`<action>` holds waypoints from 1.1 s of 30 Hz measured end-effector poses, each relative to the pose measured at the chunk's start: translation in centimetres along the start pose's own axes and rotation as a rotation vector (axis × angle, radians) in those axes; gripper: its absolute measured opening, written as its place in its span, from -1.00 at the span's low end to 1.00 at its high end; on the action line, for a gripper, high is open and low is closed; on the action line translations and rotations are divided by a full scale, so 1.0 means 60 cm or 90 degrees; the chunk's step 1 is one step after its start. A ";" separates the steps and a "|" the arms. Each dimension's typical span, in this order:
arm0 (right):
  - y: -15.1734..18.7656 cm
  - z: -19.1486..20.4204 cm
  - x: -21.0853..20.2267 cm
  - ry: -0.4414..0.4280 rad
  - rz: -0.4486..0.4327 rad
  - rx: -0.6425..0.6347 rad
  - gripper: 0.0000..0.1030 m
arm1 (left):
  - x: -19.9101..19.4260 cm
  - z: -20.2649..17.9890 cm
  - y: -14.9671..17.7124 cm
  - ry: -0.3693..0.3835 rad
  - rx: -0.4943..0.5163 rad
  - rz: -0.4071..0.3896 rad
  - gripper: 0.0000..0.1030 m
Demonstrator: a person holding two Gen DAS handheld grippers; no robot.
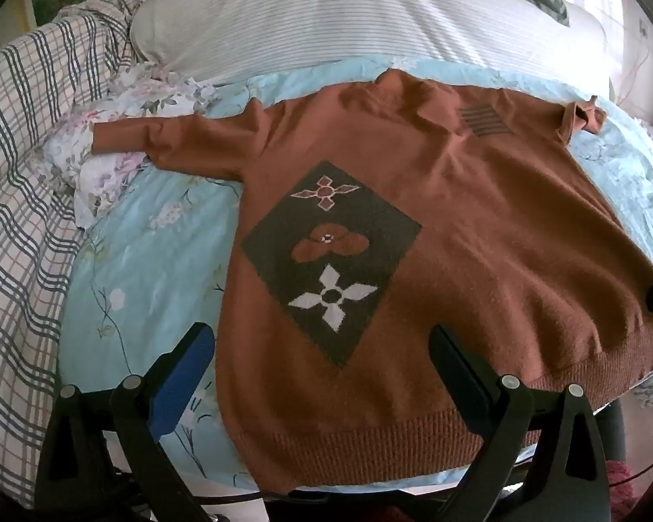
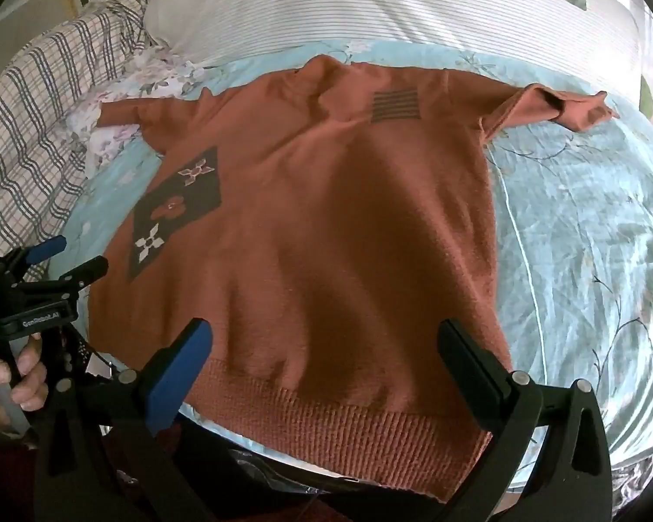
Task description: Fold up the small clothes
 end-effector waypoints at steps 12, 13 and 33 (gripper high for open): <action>-0.006 0.008 -0.007 -0.003 -0.019 0.001 0.99 | -0.002 -0.009 -0.002 0.001 -0.004 0.001 0.92; -0.006 0.004 -0.007 -0.004 -0.015 -0.001 0.99 | -0.002 -0.009 -0.002 0.001 -0.004 0.001 0.92; -0.010 0.004 -0.005 -0.003 -0.003 -0.001 0.99 | 0.004 -0.013 -0.006 0.008 -0.002 0.001 0.92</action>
Point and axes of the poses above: each gripper's, at about its wrist camera, not at the fingertips, and x roughly the way its jaws point, z to its left, y to its underside, the point moved 6 cm from there along x, roughly the way its jaws point, and after that the axes turned 14 degrees about -x, right-handed, at the moved point
